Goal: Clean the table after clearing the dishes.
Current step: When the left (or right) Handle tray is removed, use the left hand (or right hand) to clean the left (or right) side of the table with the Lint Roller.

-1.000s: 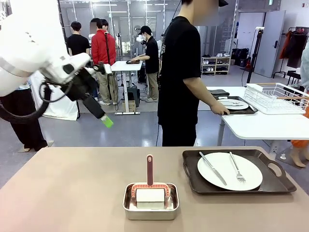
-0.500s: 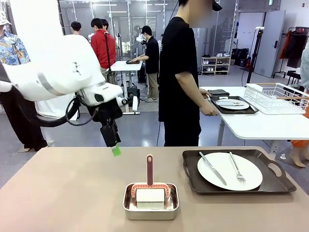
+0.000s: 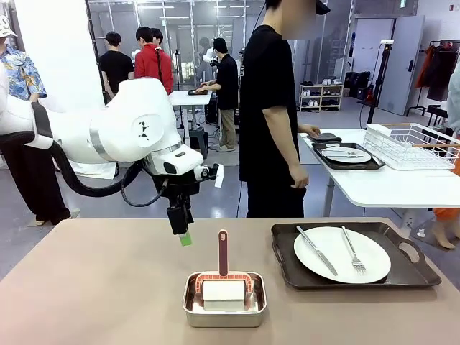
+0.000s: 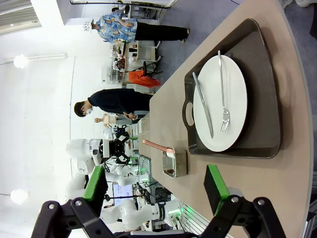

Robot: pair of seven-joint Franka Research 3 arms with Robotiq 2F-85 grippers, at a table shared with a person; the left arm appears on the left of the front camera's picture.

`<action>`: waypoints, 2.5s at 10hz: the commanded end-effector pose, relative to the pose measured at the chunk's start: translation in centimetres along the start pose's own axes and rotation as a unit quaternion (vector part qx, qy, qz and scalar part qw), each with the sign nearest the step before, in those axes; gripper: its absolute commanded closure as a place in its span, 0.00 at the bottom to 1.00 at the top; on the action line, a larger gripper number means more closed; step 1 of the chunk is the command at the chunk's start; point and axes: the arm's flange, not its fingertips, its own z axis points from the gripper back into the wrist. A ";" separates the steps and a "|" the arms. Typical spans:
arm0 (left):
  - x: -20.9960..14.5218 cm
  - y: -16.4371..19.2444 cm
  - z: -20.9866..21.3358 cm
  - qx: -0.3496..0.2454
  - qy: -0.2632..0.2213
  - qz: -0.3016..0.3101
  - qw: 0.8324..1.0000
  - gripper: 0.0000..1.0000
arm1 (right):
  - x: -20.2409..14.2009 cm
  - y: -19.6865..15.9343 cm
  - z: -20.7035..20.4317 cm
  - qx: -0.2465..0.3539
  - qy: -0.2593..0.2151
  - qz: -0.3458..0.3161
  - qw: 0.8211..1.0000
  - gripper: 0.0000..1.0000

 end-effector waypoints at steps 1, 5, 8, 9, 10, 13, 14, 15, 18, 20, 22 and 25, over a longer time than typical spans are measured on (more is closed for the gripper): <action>-0.5 0.2 0.7 0.009 0.003 0.000 1.000 0.00 | -0.1 0.3 0.1 0.000 -0.001 0.002 1.000 0.00; -0.5 0.2 0.7 0.009 0.003 0.000 1.000 0.00 | -0.1 0.3 0.1 0.000 -0.001 0.002 1.000 0.00; -0.5 0.2 0.7 0.009 0.003 0.000 1.000 0.00 | -0.1 0.3 0.1 0.000 -0.001 0.002 1.000 0.00; -0.2 0.3 0.4 0.004 -0.001 0.002 1.000 0.00 | -0.1 0.3 0.1 0.000 -0.001 0.002 1.000 0.00; 0.5 0.6 -0.2 -0.002 0.037 0.009 0.999 0.00 | -0.1 0.3 0.1 0.000 -0.001 0.002 1.000 0.00; 2.3 0.8 -0.8 -0.040 0.035 -0.012 0.998 0.00 | -0.1 0.3 0.1 0.000 -0.001 0.002 1.000 0.00; 3.1 0.9 -1.1 -0.042 0.035 -0.013 0.998 0.00 | -0.1 0.3 0.1 0.000 -0.001 0.002 1.000 0.00; 4.0 1.0 -1.4 -0.041 0.037 -0.019 0.998 0.00 | -0.1 0.3 0.1 0.000 -0.001 0.002 1.000 0.00; 6.6 2.3 -2.3 -0.061 0.061 -0.033 0.996 0.00 | -0.1 0.3 0.1 0.000 -0.001 0.002 1.000 0.00; 8.3 3.6 -2.8 -0.066 0.080 -0.046 0.994 0.00 | -0.1 0.3 0.1 0.000 -0.001 0.002 1.000 0.00; 9.1 4.5 -3.5 -0.078 0.087 -0.047 0.992 0.00 | -0.1 0.3 0.1 0.000 -0.001 0.002 1.000 0.00; 9.9 4.9 -4.6 -0.096 0.097 -0.043 0.990 0.00 | -0.1 0.3 0.1 0.000 -0.001 0.002 1.000 0.00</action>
